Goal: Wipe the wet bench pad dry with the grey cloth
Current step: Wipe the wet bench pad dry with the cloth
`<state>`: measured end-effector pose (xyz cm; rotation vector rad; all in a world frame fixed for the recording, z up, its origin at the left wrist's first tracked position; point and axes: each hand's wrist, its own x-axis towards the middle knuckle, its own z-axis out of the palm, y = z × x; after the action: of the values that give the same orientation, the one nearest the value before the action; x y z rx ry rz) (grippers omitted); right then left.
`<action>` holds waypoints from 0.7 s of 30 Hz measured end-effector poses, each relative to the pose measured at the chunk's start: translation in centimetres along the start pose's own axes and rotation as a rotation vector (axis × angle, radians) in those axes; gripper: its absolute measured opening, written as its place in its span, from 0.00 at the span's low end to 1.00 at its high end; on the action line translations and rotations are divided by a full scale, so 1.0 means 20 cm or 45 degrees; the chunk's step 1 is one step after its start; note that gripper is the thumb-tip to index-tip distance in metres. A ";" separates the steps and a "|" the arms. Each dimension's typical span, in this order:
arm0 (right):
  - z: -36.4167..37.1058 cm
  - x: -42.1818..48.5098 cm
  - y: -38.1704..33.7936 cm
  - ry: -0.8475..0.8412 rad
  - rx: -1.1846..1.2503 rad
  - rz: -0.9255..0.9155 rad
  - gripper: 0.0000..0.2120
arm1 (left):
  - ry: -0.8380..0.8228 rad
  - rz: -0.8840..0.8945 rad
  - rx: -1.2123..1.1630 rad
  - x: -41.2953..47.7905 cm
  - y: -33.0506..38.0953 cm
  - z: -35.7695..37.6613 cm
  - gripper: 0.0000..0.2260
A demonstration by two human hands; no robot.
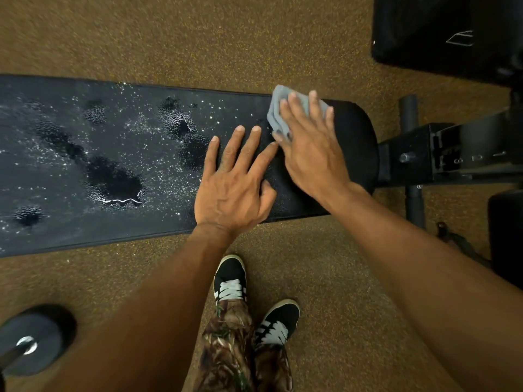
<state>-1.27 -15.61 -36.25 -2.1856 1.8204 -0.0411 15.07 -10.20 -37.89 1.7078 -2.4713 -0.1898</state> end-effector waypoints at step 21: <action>-0.04 0.15 -0.01 -0.063 -0.019 0.187 0.26 | 0.044 -0.036 -0.097 -0.01 0.00 0.01 0.26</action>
<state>-0.61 -18.66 -35.82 -2.0377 1.9535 0.0581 15.02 -9.96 -38.13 1.7018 -2.3841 -0.2516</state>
